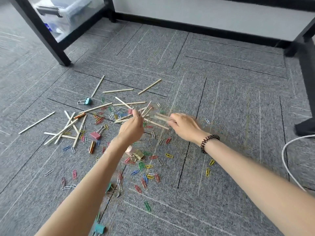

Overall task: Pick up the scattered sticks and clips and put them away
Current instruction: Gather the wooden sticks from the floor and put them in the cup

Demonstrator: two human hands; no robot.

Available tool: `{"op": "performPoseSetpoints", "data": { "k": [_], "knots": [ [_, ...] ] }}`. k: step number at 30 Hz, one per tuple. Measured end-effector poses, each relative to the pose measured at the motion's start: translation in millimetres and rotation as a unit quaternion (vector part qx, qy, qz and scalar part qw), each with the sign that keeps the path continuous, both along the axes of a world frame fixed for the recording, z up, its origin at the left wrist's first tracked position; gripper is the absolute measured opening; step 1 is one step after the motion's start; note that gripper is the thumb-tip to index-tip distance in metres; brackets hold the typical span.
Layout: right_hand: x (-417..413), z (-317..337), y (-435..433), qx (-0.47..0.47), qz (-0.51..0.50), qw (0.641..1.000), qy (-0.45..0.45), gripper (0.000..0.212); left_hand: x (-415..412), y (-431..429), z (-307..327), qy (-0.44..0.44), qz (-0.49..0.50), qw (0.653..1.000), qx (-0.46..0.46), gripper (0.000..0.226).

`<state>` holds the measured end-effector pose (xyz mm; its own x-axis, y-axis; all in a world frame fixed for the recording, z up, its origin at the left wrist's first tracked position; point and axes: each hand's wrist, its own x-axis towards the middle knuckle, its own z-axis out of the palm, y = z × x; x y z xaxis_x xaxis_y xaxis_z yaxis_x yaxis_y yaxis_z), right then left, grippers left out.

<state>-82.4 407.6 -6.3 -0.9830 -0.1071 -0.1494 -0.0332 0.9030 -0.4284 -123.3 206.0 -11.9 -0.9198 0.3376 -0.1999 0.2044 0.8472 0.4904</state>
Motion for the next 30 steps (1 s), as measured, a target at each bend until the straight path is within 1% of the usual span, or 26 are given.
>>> {"op": "performPoseSetpoints", "data": {
  "k": [3, 7, 12, 15, 18, 21, 23, 26, 28, 30],
  "knots": [
    [-14, -5, -20, -0.022, -0.008, 0.999, -0.033, 0.023, -5, -19, 1, 0.004, 0.037, 0.999, -0.022, 0.023],
    [-30, -14, -37, -0.015, -0.023, 0.999, -0.047, 0.018, -19, -35, -8, 0.009, 0.091, 0.995, -0.044, 0.024],
    [-44, -32, -47, -0.027, -0.054, 0.997, -0.042, 0.025, -30, -39, -17, 0.084, 0.094, 0.989, -0.076, 0.025],
    [-49, -37, -47, -0.036, -0.071, 0.996, -0.042, 0.018, -38, -37, -19, 0.085, 0.088, 0.989, -0.085, 0.023],
    [-51, -38, -44, -0.023, -0.051, 0.997, -0.051, 0.013, -42, -37, -20, 0.088, 0.072, 0.989, -0.093, 0.019],
    [-47, -36, -41, 0.016, -0.014, 0.999, -0.033, 0.012, -46, -39, -21, 0.092, 0.05, 0.989, -0.101, 0.017],
    [-44, -34, -40, 0.022, 0.0, 0.999, -0.027, 0.012, -47, -42, -24, 0.094, 0.035, 0.99, -0.1, 0.016],
    [-40, -30, -39, 0.005, 0.01, 1.0, -0.023, 0.012, -46, -47, -26, 0.101, 0.038, 0.989, -0.097, 0.02],
    [-39, -28, -38, -0.027, 0.006, 0.999, -0.024, 0.007, -42, -50, -22, 0.099, 0.055, 0.989, -0.094, 0.019],
    [-40, -26, -40, -0.049, 0.004, 0.998, -0.026, 0.014, -40, -52, -17, 0.105, 0.072, 0.988, -0.084, 0.018]
  ]
}}
